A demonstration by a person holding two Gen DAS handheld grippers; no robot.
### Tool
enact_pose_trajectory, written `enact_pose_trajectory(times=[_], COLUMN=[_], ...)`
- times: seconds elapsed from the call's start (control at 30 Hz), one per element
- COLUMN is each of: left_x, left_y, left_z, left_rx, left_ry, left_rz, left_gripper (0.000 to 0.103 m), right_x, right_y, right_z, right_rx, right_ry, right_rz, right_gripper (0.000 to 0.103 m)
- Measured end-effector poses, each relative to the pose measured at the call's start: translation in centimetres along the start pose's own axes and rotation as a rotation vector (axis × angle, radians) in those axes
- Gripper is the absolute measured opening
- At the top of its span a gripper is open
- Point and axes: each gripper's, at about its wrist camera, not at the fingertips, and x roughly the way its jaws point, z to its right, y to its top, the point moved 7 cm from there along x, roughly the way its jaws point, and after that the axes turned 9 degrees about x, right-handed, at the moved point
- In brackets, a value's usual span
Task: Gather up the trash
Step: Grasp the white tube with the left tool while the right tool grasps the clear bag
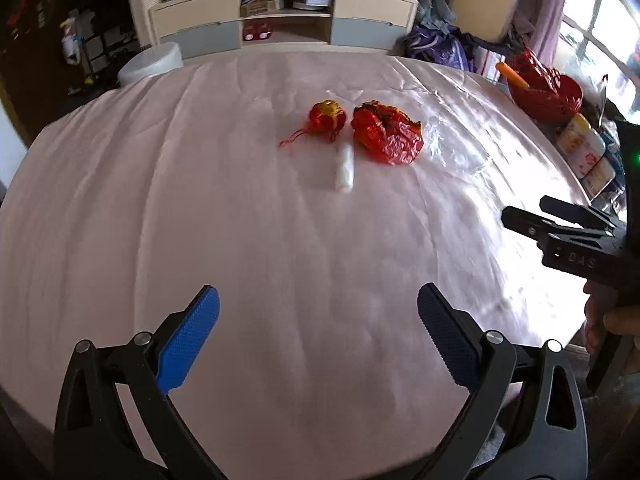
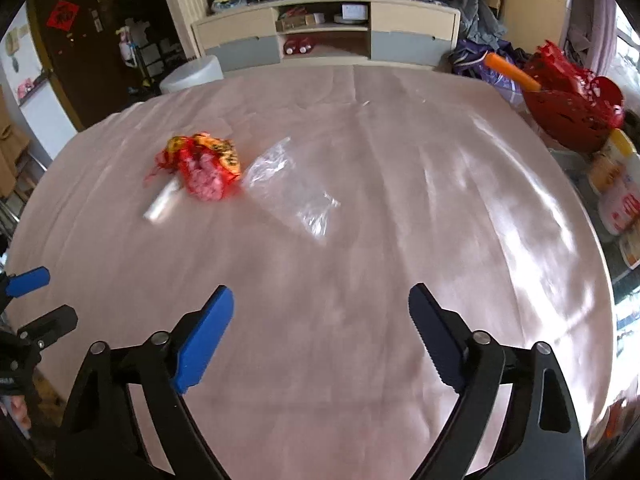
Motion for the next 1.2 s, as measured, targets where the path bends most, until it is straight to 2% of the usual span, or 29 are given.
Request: enact_pose_trajectory(times=[0.13, 0.27, 0.53, 0.63, 0.77, 0.8, 0.83, 0.87, 1.0, 1.2], left_x=[2.8, 5.0, 7.4, 7.8, 8.1, 8.1, 8.1, 8.0, 7.5, 5.7], left_y=[2.2, 3.8, 6.7, 7.5, 8.0, 8.0, 8.0, 7.9, 7.2, 4.4], left_z=[0.4, 0.5, 0.5, 0.6, 0.8, 0.8, 0.8, 0.9, 1.3, 2.1], left_rx=[0.023, 0.029, 0.045, 0.049, 0.055, 0.059, 0.064, 0.068, 0.086, 0.111], left_ry=[-0.004, -0.003, 0.000, 0.001, 0.000, 0.002, 0.004, 0.004, -0.020, -0.048], left_rz=[-0.006, -0.019, -0.011, 0.000, 0.006, 0.004, 0.001, -0.002, -0.016, -0.058], left_gripper=[0.078, 0.061, 0.056, 0.049, 0.037, 0.028, 0.022, 0.012, 0.012, 0.012], right_x=[1.8, 2.9, 4.6, 4.8, 4.7, 4.6, 4.6, 4.5, 3.9, 2.1], right_y=[1.3, 2.3, 3.8, 4.3, 4.5, 4.4, 4.3, 4.2, 3.5, 0.9], right_z=[-0.5, -1.3, -2.2, -2.5, -2.7, -2.8, -2.8, -2.7, -2.4, -2.1], right_rx=[0.000, -0.015, -0.065, -0.083, -0.094, -0.098, -0.098, -0.094, -0.080, -0.072], right_ry=[0.002, 0.007, -0.001, -0.010, -0.008, -0.005, -0.001, 0.005, 0.031, 0.044], right_rz=[-0.007, -0.009, 0.005, 0.022, 0.031, 0.034, 0.035, 0.033, 0.011, -0.037], right_gripper=[0.082, 0.078, 0.078, 0.066, 0.046, 0.040, 0.039, 0.037, 0.029, 0.026])
